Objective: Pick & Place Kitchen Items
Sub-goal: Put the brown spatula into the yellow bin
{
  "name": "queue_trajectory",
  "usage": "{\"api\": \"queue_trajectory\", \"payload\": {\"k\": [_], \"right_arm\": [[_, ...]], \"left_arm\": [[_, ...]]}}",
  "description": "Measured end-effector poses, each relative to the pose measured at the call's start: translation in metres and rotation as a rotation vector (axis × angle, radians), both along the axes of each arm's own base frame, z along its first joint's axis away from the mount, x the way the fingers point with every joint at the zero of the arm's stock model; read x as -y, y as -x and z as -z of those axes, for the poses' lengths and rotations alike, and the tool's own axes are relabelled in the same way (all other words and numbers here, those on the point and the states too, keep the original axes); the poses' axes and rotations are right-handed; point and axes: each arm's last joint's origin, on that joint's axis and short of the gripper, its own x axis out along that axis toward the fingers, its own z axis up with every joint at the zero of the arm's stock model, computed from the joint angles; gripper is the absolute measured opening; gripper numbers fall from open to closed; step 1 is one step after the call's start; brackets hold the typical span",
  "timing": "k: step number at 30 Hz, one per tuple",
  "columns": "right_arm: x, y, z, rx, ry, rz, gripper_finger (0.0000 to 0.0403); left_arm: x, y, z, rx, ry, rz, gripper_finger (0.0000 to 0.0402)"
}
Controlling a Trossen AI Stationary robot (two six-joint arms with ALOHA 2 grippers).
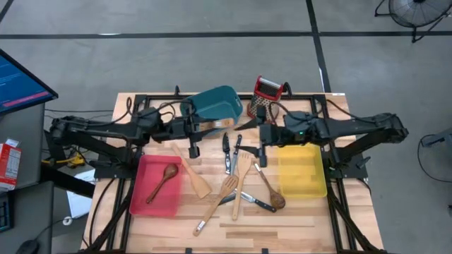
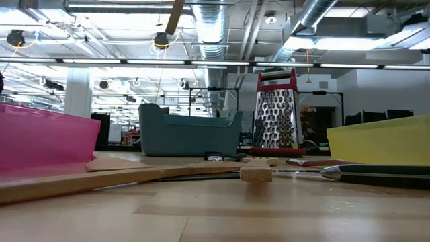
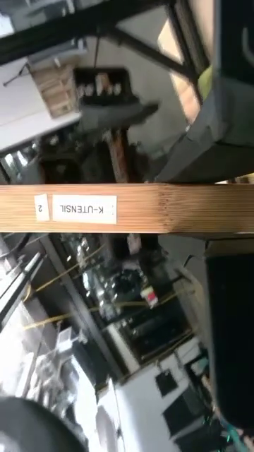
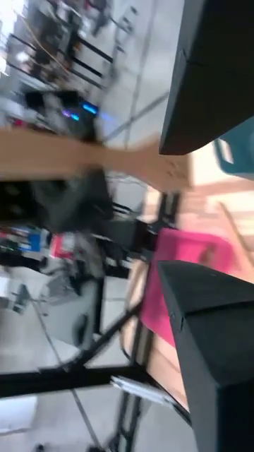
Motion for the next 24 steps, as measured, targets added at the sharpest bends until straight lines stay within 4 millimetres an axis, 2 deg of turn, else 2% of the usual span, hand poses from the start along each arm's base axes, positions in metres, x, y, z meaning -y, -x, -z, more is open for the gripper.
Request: {"api": "queue_trajectory", "payload": {"k": [4, 13, 24], "right_arm": [[0.006, -0.007, -0.001, 0.051, 0.026, 0.018, 0.0266], [0.010, -0.003, -0.018, 0.193, 0.031, -0.064, 0.0266], [0.010, -0.012, -0.012, 0.192, 0.031, -0.106, 0.0266]], "left_arm": [[0.003, -0.002, 0.002, -0.005, 0.017, 0.027, 0.0063], [0.004, -0.005, 0.004, -0.003, 0.036, 0.053, 0.0063], [0.003, -0.024, 0.020, -0.043, 0.039, 0.060, 0.0063]]}}
